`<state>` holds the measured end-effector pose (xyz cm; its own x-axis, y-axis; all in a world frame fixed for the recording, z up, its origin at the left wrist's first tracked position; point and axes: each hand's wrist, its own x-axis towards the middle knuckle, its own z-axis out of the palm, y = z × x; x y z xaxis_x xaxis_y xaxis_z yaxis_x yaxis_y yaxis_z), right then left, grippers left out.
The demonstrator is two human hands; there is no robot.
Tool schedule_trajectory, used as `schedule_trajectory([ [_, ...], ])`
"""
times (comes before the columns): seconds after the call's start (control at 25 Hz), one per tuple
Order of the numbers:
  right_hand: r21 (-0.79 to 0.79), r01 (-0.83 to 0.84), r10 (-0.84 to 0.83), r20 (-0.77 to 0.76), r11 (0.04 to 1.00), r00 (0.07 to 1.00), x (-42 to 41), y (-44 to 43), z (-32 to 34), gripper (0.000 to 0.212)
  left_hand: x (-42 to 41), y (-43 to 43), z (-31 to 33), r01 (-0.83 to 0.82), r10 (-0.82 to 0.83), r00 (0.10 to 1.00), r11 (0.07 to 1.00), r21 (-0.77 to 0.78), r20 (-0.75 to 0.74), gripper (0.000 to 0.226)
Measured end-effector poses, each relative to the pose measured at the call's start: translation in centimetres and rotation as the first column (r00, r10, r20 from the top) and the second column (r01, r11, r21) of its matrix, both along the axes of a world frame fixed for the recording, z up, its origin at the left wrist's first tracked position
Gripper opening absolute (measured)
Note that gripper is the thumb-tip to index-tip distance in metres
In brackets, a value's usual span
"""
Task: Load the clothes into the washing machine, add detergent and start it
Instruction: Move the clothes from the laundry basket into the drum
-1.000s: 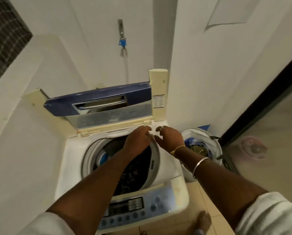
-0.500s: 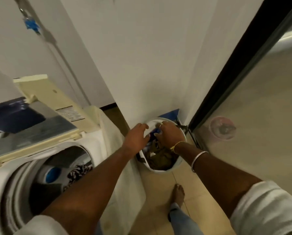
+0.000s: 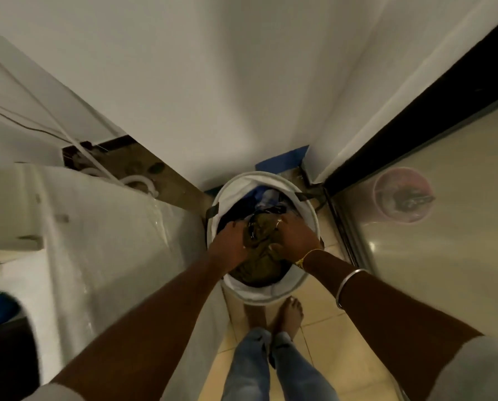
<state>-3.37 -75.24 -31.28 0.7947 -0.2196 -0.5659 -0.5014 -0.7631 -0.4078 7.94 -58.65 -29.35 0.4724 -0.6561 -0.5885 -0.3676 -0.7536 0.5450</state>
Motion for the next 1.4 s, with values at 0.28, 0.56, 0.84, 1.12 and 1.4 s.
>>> schedule_trajectory([
  [0.28,-0.044,-0.123,0.111,-0.216,0.991,0.970,1.0,-0.4,-13.9,0.108,0.3,0.1,-16.0,0.129,-0.116,0.991,0.950,0.285,-0.062,0.133],
  [0.56,-0.291,-0.220,0.165,-0.201,0.931,0.966,0.2,2.7,-20.9,0.093,-3.5,-0.1,-23.9,0.138,-0.195,0.977,0.882,0.450,0.082,0.132],
  [0.84,-0.082,-0.243,0.238,-0.063,0.967,0.969,0.1,1.9,-17.1,0.049,-4.2,0.1,-21.1,0.059,-0.099,0.975,0.978,0.200,0.198,0.036],
  [1.12,-0.235,-0.235,0.221,-0.085,0.943,0.972,0.2,1.7,-4.5,0.047,-1.5,0.0,-9.0,0.068,-0.081,0.981,0.995,0.077,0.176,0.034],
  [1.4,-0.310,-0.123,0.152,0.071,0.943,0.986,2.0,2.5,8.8,0.045,0.6,1.1,3.7,0.011,0.031,0.959,0.989,-0.148,0.282,0.019],
])
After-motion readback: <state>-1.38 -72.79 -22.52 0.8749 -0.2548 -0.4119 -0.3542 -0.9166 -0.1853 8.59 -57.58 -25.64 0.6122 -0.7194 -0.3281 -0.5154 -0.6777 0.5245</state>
